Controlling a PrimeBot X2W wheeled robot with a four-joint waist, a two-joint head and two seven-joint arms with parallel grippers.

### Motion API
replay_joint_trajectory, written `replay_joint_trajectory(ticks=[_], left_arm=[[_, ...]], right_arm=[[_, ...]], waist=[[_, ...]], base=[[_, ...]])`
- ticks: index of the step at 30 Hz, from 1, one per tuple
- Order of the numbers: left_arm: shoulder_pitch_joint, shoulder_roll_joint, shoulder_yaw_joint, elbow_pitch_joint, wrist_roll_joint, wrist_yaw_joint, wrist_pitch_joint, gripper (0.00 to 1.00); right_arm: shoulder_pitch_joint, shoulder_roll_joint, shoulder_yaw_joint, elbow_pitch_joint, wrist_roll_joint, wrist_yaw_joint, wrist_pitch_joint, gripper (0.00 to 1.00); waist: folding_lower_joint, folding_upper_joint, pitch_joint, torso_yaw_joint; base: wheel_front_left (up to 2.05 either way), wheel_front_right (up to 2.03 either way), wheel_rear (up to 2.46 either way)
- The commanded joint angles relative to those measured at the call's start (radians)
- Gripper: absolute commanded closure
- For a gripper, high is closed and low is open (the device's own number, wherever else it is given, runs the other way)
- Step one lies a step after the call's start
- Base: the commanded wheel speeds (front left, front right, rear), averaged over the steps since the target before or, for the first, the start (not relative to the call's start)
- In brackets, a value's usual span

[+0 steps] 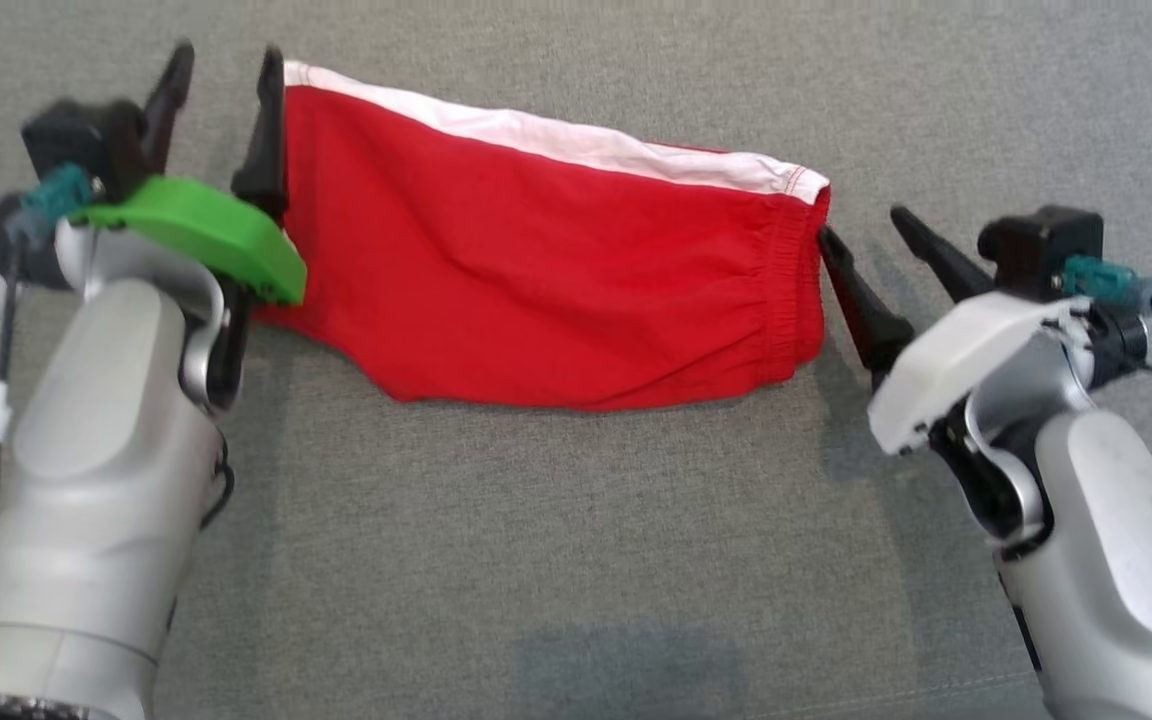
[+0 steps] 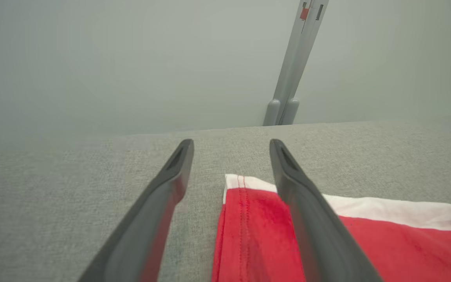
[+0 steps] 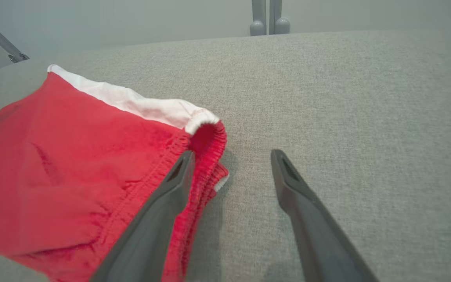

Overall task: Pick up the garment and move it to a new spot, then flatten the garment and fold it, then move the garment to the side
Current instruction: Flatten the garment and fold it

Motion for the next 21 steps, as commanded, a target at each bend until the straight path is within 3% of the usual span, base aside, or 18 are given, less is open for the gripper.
replay_joint_trajectory(ticks=[1, 10, 21], left_arm=[[0.031, -0.002, 0.0, 0.002, 0.001, -0.006, -0.001, 0.0], [0.191, 0.015, -0.027, 0.065, 0.012, 0.011, 0.006, 0.0], [0.335, 0.013, -0.049, 0.122, -0.01, 0.033, 0.041, 0.0]], right_arm=[[0.037, 0.002, -0.006, -0.012, -0.011, 0.0, 0.01, 0.0], [0.252, 0.06, -0.122, -0.171, -0.097, 0.0, -0.045, 0.0], [0.467, 0.113, -0.1, -0.29, -0.285, 0.0, -0.326, 0.0]], waist=[[0.0, 0.0, -0.046, 0.019], [0.0, 0.0, -0.18, 0.017], [0.0, 0.0, -0.314, -0.036]], base=[[0.0, 0.0, 0.0], [0.0, 0.0, 0.0], [0.0, 0.0, 0.0]])
